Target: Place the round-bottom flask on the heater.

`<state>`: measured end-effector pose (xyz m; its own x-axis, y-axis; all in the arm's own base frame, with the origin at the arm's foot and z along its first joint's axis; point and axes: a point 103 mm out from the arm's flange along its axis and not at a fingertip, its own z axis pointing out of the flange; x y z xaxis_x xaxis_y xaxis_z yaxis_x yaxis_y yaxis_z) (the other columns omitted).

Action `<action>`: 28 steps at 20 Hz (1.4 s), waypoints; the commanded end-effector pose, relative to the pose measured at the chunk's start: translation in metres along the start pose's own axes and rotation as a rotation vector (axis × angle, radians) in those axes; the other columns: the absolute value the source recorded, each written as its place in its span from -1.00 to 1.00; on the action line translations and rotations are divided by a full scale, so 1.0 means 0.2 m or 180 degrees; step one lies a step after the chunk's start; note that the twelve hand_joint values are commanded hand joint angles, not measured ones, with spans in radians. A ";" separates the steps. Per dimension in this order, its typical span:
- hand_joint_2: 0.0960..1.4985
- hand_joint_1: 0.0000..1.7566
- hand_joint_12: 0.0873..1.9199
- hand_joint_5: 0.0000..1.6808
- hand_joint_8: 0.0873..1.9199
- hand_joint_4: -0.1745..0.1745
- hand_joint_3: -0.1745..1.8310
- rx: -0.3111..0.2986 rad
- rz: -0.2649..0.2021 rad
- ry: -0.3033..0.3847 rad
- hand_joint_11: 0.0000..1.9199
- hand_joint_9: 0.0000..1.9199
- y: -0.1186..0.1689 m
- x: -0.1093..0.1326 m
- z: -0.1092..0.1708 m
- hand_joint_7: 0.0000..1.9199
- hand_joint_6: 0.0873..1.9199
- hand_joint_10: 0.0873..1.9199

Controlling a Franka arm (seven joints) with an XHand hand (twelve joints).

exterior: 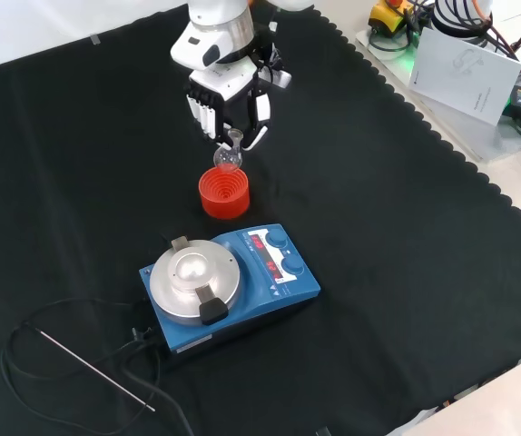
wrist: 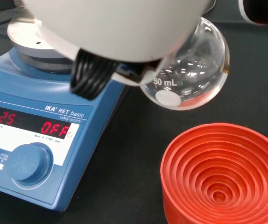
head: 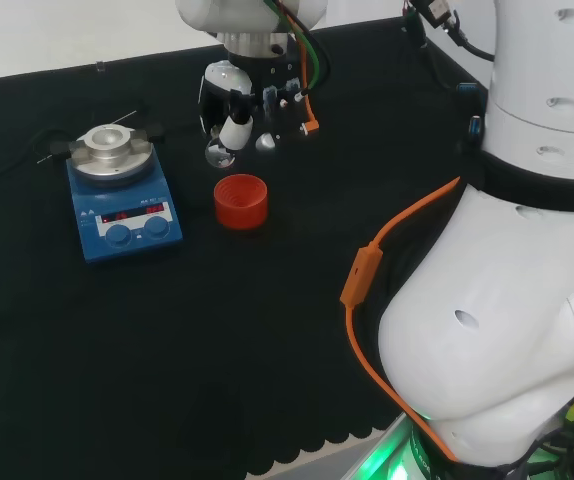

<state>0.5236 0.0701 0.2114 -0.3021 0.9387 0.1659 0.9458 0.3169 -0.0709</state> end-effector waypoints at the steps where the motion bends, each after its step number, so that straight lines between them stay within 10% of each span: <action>1: -0.43 0.51 -0.33 0.51 -0.25 -1.00 0.12 0.0002 0.0004 0.0001 0.57 0.82 -0.01 0.00 0.00 0.38 -0.23 -0.68; 28: -0.44 0.51 -0.33 0.51 -0.25 -1.00 0.13 0.0044 -0.0128 -0.0178 0.58 0.82 0.08 0.22 -0.09 0.38 -0.23 -0.67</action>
<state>0.5264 0.1065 0.2310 -0.3357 0.9345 0.1187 0.9351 0.3458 -0.0781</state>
